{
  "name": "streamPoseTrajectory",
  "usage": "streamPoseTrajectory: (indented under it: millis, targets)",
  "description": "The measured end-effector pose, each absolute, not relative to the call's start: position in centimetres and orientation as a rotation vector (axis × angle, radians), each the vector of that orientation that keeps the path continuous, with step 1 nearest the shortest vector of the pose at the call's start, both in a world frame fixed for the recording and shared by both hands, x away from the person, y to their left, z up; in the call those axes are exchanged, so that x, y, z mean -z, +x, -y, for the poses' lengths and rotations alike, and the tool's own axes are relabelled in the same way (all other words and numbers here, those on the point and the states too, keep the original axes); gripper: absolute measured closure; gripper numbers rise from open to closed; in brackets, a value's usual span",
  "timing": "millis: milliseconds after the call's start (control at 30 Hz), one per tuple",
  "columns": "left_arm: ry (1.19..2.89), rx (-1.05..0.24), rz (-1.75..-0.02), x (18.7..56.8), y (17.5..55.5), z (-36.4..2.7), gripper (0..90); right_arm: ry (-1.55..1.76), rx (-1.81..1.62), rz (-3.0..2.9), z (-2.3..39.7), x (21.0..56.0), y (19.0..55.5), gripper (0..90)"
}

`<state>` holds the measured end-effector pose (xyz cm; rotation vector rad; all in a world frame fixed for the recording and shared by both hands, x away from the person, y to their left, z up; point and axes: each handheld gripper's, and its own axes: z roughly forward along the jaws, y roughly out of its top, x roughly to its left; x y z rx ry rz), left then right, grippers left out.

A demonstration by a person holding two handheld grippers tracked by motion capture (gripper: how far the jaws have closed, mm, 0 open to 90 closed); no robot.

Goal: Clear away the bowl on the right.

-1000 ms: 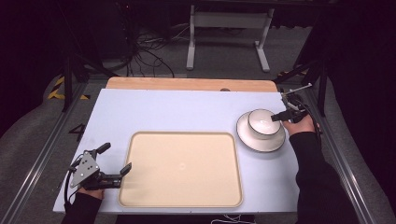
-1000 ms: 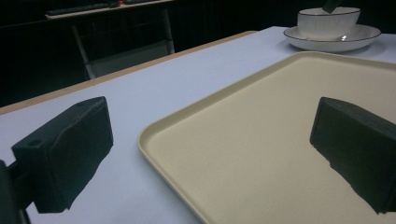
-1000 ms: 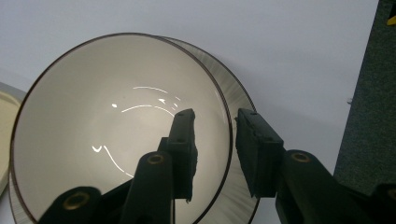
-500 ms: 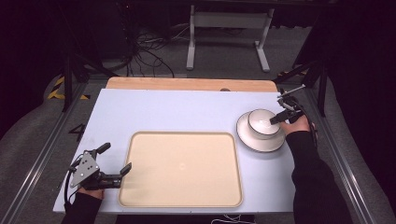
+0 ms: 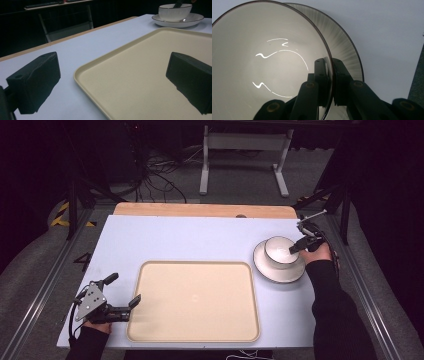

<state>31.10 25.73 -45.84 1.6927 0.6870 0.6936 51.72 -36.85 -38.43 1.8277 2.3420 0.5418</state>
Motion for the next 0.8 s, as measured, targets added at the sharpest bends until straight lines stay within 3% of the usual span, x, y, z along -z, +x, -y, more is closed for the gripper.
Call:
streamPoseTrajectory:
  millis: [800]
  targets:
    - [1.694,-0.694,-0.687,45.8,31.1,-25.7,0.2,1.780,-0.535,-2.290,36.1,35.7,50.6,83.1]
